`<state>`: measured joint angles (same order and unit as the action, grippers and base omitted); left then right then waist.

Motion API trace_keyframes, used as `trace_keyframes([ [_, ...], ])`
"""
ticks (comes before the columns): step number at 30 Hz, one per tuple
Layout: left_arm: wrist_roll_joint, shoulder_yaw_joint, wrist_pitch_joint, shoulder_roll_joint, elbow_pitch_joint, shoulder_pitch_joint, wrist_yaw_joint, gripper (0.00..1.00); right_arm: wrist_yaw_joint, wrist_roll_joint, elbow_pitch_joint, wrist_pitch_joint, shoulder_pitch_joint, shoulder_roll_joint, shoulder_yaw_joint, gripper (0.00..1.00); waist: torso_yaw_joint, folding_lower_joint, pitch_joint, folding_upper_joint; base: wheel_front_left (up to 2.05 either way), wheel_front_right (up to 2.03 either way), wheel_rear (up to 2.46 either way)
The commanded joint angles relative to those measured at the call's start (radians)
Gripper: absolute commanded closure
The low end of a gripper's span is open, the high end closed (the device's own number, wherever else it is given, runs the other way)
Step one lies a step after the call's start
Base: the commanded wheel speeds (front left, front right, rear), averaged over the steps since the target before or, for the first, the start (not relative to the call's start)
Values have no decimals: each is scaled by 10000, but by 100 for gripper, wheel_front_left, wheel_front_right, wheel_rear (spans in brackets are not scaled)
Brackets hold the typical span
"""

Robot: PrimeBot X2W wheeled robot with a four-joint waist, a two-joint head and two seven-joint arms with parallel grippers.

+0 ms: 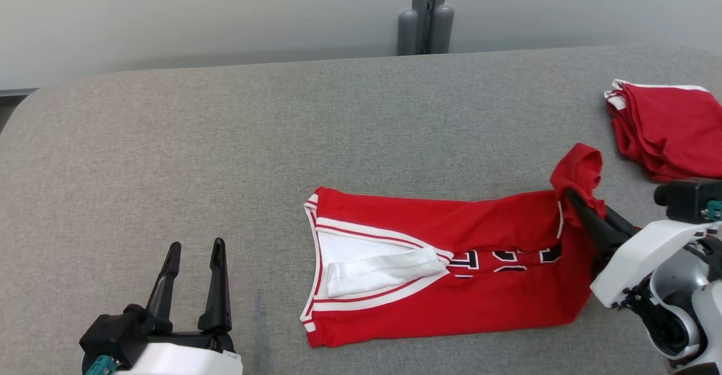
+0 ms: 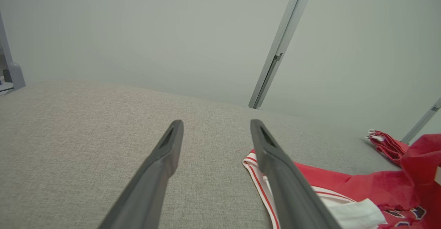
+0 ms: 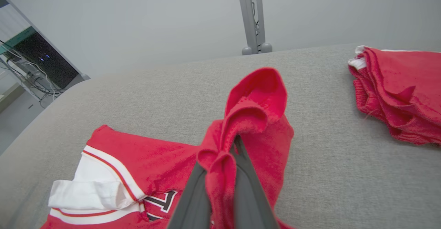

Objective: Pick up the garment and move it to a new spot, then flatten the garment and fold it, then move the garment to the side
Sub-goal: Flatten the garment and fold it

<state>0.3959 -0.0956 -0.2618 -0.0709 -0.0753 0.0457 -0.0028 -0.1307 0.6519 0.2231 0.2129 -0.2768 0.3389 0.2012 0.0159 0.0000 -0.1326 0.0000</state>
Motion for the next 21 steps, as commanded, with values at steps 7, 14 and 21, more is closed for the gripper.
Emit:
trace_keyframes([
  [7,-9,33,-29,57,-23,-94,-148,0,-2,546,-1456,617,241,-608,973,100,-599,0,159,0,0,0,0],
  [14,-65,-22,-29,110,-26,-199,-208,0,-1,622,-1144,525,-193,-1683,1834,100,-875,0,112,0,0,0,0],
  [21,-52,-92,-29,146,-56,-331,-250,0,-1,558,138,-57,-746,-2543,2482,100,-1063,0,-11,0,0,0,0],
])
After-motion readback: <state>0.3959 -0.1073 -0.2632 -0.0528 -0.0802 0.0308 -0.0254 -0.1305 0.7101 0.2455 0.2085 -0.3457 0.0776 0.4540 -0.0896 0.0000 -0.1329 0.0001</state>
